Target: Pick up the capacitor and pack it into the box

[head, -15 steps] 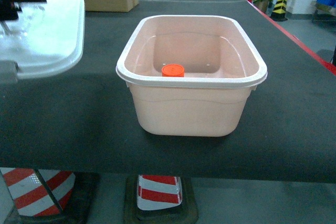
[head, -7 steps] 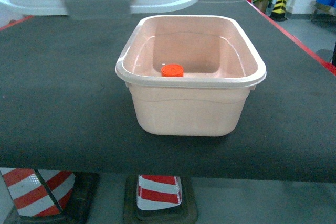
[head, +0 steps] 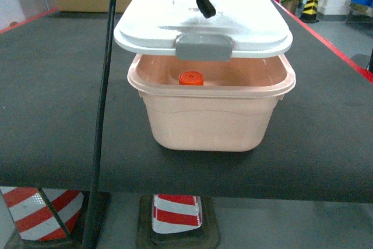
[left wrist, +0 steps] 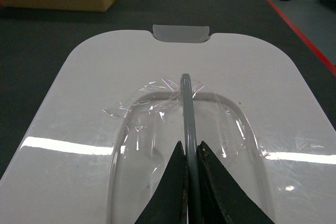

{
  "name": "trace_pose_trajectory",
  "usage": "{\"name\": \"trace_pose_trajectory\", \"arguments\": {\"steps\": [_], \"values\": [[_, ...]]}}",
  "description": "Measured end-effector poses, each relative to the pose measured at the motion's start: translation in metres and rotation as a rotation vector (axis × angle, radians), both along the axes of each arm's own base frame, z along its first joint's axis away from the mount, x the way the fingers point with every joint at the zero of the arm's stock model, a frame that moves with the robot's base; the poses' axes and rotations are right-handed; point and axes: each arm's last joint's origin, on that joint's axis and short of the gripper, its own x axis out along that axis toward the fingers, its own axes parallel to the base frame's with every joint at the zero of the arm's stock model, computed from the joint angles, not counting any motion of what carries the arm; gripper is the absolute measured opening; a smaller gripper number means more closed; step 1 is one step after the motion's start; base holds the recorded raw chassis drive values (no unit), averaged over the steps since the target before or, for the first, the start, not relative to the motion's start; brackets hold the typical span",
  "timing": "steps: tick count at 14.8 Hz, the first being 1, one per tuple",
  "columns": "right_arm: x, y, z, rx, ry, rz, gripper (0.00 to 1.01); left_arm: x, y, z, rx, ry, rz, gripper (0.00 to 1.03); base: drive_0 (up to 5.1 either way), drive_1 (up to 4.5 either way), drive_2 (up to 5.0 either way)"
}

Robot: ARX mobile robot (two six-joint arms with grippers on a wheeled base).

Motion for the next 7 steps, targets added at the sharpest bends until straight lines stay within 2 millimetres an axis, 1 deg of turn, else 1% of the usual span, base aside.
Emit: {"name": "trace_pose_trajectory", "arguments": {"steps": [1,2,4,7], "values": [[0.000,0.000,0.000,0.000,0.000,0.000,0.98,0.008,-0.002,-0.011,0.000,0.025,-0.006,0.02,0.0,0.00,0.0],[0.000,0.000,0.000,0.000,0.000,0.000,0.98,0.011,-0.002,-0.019,0.005,0.053,-0.011,0.02,0.0,0.00,0.0],[0.000,0.000,0.000,0.000,0.000,0.000,0.98,0.011,-0.004,-0.024,0.005,0.083,-0.031,0.02,0.0,0.00,0.0],[0.000,0.000,0.000,0.000,0.000,0.000,0.98,0.010,-0.007,-0.023,0.006,0.098,-0.057,0.02,0.0,0.00,0.0]]}}
